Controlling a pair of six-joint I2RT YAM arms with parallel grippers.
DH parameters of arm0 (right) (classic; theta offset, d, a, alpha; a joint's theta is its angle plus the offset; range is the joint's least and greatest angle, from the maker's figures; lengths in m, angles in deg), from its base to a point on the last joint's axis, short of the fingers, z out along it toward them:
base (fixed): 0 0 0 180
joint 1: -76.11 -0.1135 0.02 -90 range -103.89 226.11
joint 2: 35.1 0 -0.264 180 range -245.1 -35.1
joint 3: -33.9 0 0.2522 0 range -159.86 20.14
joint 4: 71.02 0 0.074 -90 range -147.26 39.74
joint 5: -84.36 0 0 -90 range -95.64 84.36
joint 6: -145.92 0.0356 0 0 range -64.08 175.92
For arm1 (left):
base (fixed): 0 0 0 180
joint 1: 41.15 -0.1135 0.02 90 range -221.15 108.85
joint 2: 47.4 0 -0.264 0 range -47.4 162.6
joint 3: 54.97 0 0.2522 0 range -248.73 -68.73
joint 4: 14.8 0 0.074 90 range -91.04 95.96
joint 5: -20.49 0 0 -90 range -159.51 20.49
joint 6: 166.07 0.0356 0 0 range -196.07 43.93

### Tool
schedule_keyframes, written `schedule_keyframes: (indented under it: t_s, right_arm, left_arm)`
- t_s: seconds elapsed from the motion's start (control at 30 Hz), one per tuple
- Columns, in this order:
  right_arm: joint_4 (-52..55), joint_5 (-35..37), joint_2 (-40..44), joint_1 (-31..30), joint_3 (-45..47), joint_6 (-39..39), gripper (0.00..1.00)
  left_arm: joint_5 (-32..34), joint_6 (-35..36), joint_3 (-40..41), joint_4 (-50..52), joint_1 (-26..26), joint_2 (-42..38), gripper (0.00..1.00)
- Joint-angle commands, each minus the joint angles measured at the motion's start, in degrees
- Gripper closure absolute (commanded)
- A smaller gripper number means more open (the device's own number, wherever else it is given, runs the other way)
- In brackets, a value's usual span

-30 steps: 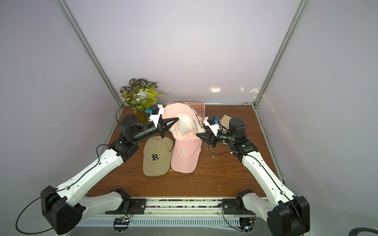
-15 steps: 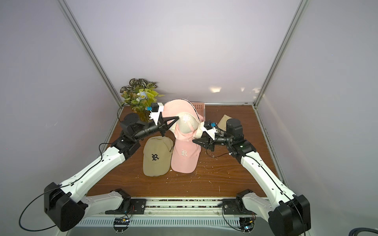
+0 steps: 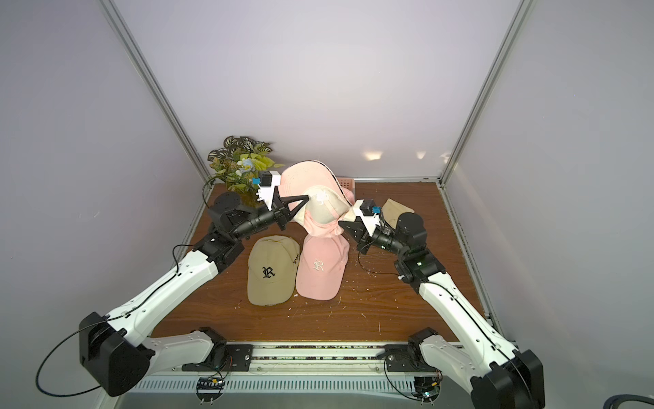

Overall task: Turn the baseball cap inside out
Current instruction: Turn over the baseball cap.

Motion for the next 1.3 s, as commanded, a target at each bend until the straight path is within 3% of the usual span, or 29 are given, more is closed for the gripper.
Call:
schedule_keyframes:
  t_s: [0.0, 0.07, 0.23, 0.37, 0.47, 0.63, 0.77, 0.9, 1.07, 1.17, 1.27]
  right_arm:
    - [-10.67, 28.54, 3.08, -0.22, 1.25, 11.84, 1.0]
    - [-6.91, 40.7, 3.04, -0.22, 0.17, 13.87, 1.0]
    - [7.92, 51.53, -2.64, -0.4, -6.38, 14.82, 1.0]
    - [15.16, 50.16, -9.06, -2.1, -8.95, 13.23, 1.0]
    - [16.99, 49.83, -13.04, -4.24, -9.77, 12.23, 0.92]
    - [15.91, 43.52, -17.21, -5.91, -10.85, 11.07, 0.81]
    - [12.09, 37.62, -17.89, -6.11, -10.79, 12.03, 0.8]
    - [15.17, 39.29, -20.05, -6.51, -12.52, 13.41, 0.8]
    - [21.57, 41.15, -25.42, -7.77, -15.36, 12.3, 0.74]
    - [21.81, 38.91, -26.08, -8.62, -15.33, 11.37, 0.81]
    - [22.81, 33.38, -25.13, -9.06, -15.19, 10.98, 0.94]
  left_arm:
    - [3.93, -2.92, -1.55, 0.39, -0.09, -0.52, 0.99]
    - [2.97, -4.74, -1.67, -0.02, -0.07, -0.35, 0.99]
    - [1.89, -10.92, -2.07, -4.6, -0.02, -0.36, 0.99]
    - [4.46, -17.66, -2.05, -10.67, -0.03, -0.14, 1.0]
    - [3.72, -22.0, -3.44, -12.92, -0.06, 1.14, 1.0]
    - [-0.38, -26.92, -4.16, -17.23, 0.81, 3.42, 1.0]
    - [1.07, -26.26, -3.08, -17.93, 2.95, 3.87, 1.0]
    - [2.71, -27.7, -2.95, -18.07, 3.28, 4.49, 1.0]
    - [5.31, -28.88, -3.63, -18.46, 3.34, 5.02, 1.0]
    - [7.32, -26.95, -4.02, -17.38, 3.35, 5.21, 1.0]
    - [14.2, -22.23, -3.91, -14.42, 3.35, 4.61, 1.0]
